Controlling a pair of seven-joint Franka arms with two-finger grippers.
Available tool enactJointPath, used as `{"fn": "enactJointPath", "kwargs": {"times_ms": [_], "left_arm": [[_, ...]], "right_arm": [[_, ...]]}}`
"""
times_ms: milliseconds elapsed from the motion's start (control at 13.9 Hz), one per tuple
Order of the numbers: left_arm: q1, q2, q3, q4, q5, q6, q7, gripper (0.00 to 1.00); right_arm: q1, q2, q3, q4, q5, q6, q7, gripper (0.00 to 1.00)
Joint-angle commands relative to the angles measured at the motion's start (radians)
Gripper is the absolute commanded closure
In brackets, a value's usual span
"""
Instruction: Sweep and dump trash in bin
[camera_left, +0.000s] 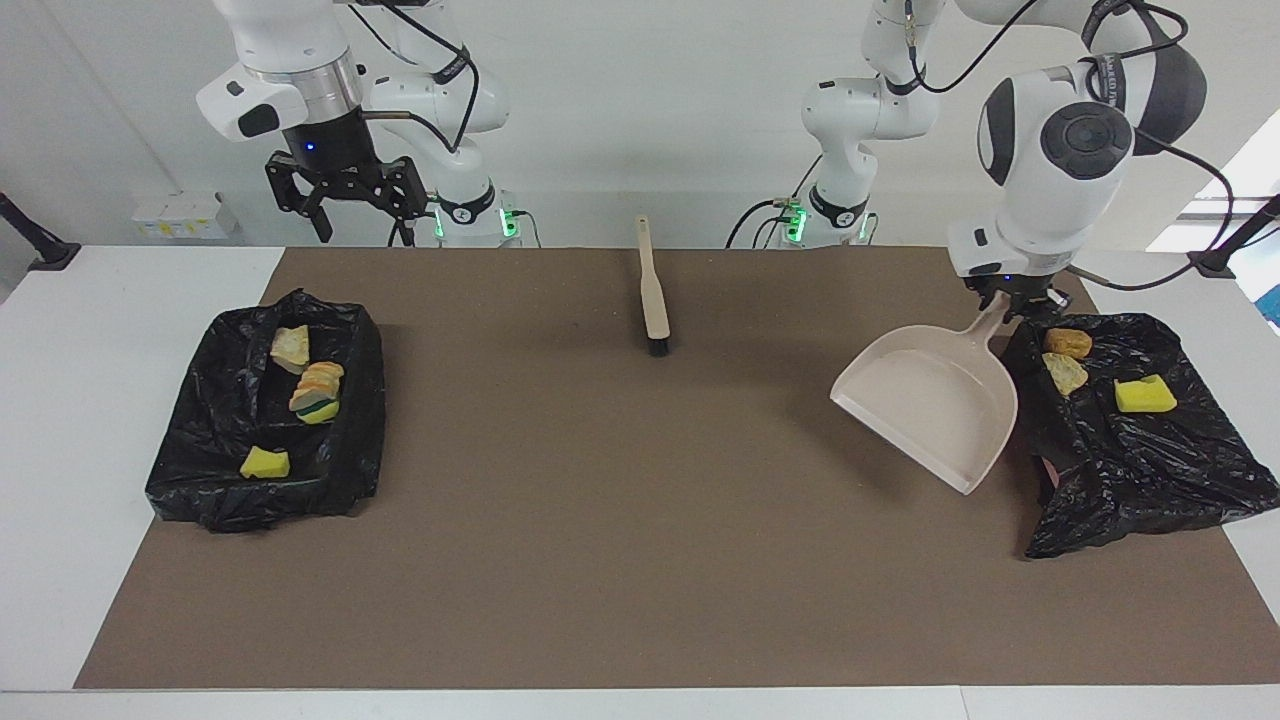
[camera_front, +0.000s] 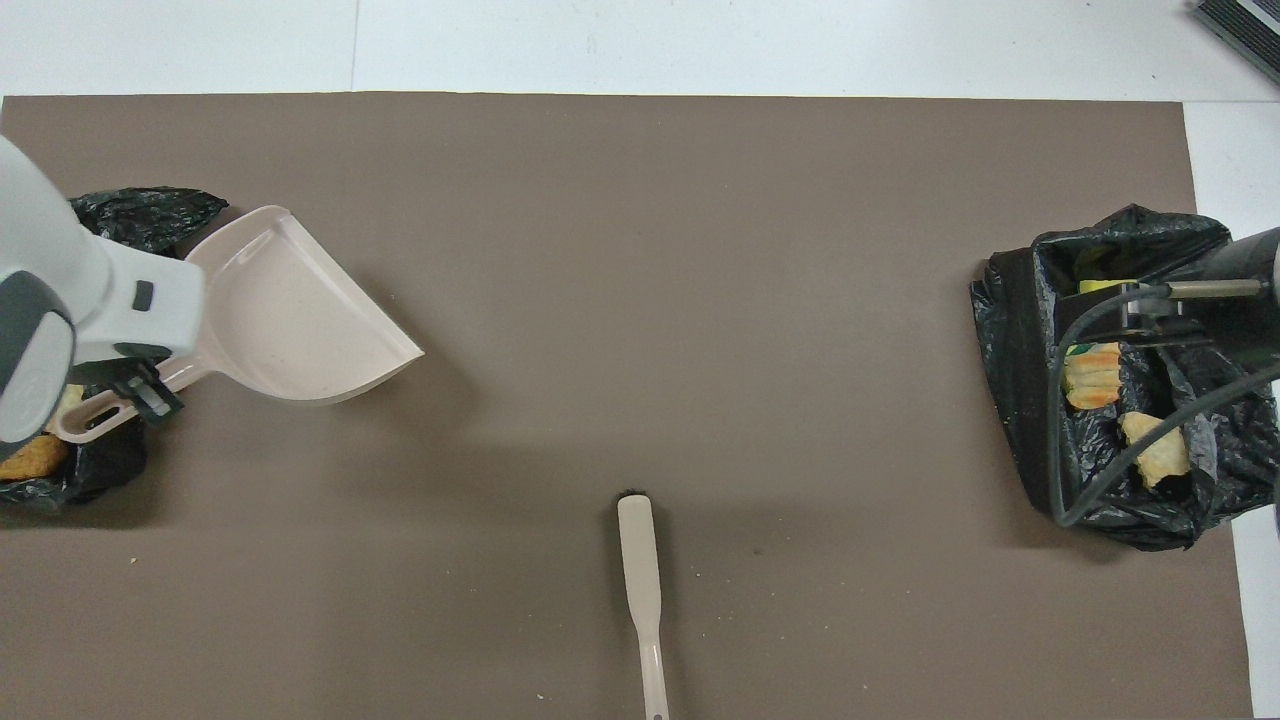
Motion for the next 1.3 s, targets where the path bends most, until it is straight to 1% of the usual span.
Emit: {"fn": "enactJointPath", "kwargs": {"times_ms": [0,144,288,433,577,721,793,865,937,1009,1082,1154,1226], "left_arm": [[-0.119,-0.02,0.019,-0.032,-0.058,0.012,-0.208,1.0],[-0.188,-0.01,0.019,-0.032,-0.116,0.063,-0.338,1.0],[-0.266,0.032,0.021,-0.014,-0.19,0.117,-0.46,1.0],[-0.35,0.107,0.021,0.025,-0.233,0.178,-0.573,1.0],[-0.413,0.195,0.021,0.048,-0.283,0.312,-0.719,1.0],[-0.432,0.265,0.021,0.049,-0.311,0.477,-0.791,1.0],[-0.434,0.293,0.021,0.046,-0.323,0.532,-0.793,1.0],[-0.443,0.304,0.019,0.043,-0.34,0.548,-0.805,1.0],[-0.466,0.321,0.021,0.04,-0.345,0.554,-0.874,1.0],[-0.47,0.326,0.019,0.033,-0.346,0.58,-0.984,1.0],[-0.472,0.326,0.018,0.031,-0.346,0.585,-1.052,1.0],[-0.478,0.326,0.018,0.028,-0.346,0.579,-1.058,0.65],[-0.487,0.323,0.018,0.022,-0.346,0.571,-1.052,0.01]], "right_arm": [[-0.011,0.007,0.002,0.017,0.029,-0.013,-0.014,0.0],[-0.011,0.002,0.002,0.009,0.029,-0.013,-0.016,0.0],[-0.011,0.002,0.002,0.009,0.027,-0.013,-0.016,0.0],[-0.007,0.001,0.003,0.011,0.027,-0.014,-0.014,0.0],[-0.014,0.001,0.0,0.011,0.026,-0.018,-0.014,0.0],[-0.031,0.001,0.002,0.011,0.026,-0.018,-0.014,0.0],[-0.036,0.002,0.0,0.011,0.026,-0.019,-0.014,0.0],[-0.04,0.002,0.002,0.009,0.026,-0.019,-0.014,0.0],[-0.041,0.001,0.002,0.011,0.026,-0.019,-0.014,0.0],[-0.041,0.002,0.002,0.009,0.026,-0.019,-0.014,0.0],[-0.042,0.002,0.0,0.011,0.026,-0.019,-0.014,0.0],[-0.041,0.002,0.002,0.011,0.026,-0.019,-0.014,0.0],[-0.041,0.002,0.002,0.011,0.026,-0.019,-0.014,0.0]]}}
